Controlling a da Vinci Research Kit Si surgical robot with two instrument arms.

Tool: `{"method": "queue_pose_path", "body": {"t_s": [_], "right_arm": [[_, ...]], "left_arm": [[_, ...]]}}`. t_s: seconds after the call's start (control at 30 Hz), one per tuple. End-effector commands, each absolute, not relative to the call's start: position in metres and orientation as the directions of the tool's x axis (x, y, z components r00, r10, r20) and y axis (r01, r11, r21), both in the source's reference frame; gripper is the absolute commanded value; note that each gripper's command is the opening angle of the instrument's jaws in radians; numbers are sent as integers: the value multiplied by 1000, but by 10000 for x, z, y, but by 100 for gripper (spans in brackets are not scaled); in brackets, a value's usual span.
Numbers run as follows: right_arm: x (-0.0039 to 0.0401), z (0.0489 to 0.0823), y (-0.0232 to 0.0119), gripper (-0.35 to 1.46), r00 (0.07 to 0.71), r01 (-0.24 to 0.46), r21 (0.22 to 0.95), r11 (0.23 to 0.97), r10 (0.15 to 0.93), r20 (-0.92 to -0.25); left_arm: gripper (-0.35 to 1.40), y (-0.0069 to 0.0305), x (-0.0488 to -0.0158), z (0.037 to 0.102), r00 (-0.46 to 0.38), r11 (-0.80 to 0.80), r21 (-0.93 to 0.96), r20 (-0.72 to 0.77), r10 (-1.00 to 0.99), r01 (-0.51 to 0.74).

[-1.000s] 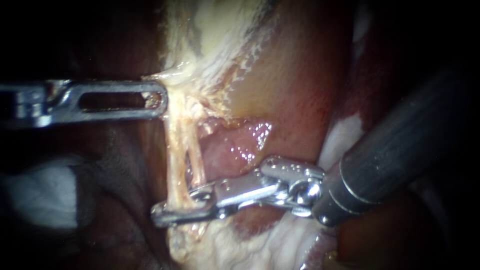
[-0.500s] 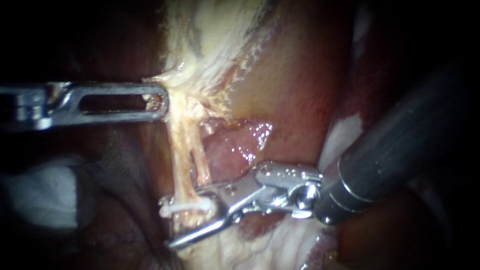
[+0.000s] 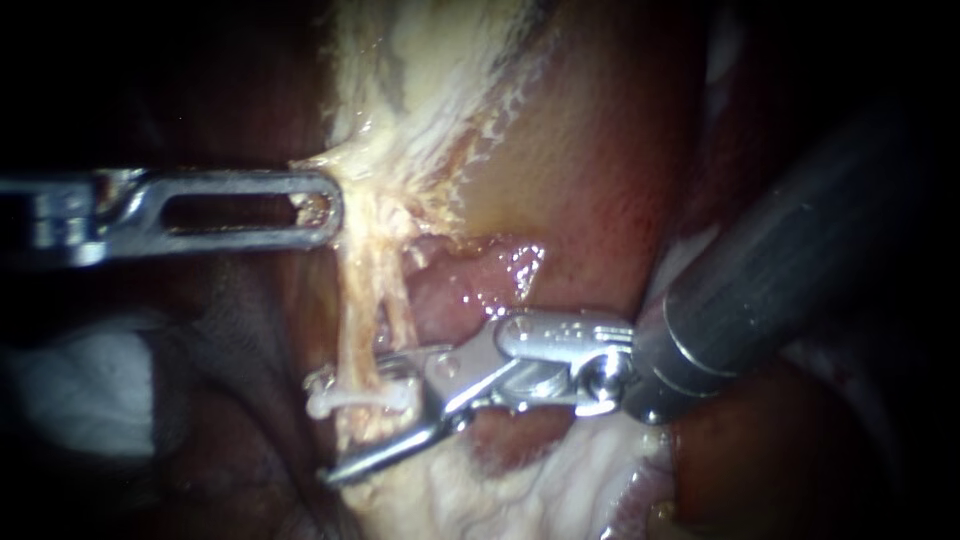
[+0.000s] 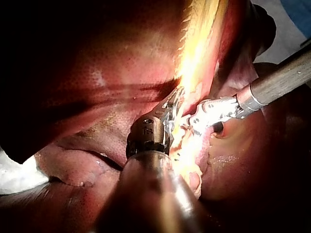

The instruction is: Going back first clip left tube

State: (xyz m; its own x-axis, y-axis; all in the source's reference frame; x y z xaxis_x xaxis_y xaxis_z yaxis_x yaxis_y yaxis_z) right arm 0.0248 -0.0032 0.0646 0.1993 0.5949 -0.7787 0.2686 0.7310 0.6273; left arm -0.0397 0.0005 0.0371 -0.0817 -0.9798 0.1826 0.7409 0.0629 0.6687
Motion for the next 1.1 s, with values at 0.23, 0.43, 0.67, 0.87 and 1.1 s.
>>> {"method": "queue_pose_path", "body": {"t_s": [0.23, 0.43, 0.67, 0.87, 1.1], "right_arm": [[244, 646, -33, 60, 192, 260, 607, 751, 576, -794], [230, 646, -35, 60, 193, 263, 607, 750, 575, -795], [190, 639, -40, 60, 192, 246, 583, 774, 551, -812], [153, 631, -36, 60, 186, 238, 530, 814, 498, -847], [111, 614, -20, 60, 166, 251, 428, 868, 397, -903]], "left_arm": [[-35, 5, -396, 371, -81, 63, 669, 182, -980, 740], [-35, 5, -393, 371, -79, 65, 670, 182, -980, 739], [-35, 6, -391, 373, -78, 66, 671, 182, -980, 739], [-35, 6, -390, 373, -78, 66, 671, 182, -980, 739], [-35, 6, -389, 374, -77, 67, 671, 182, -980, 738]]}}
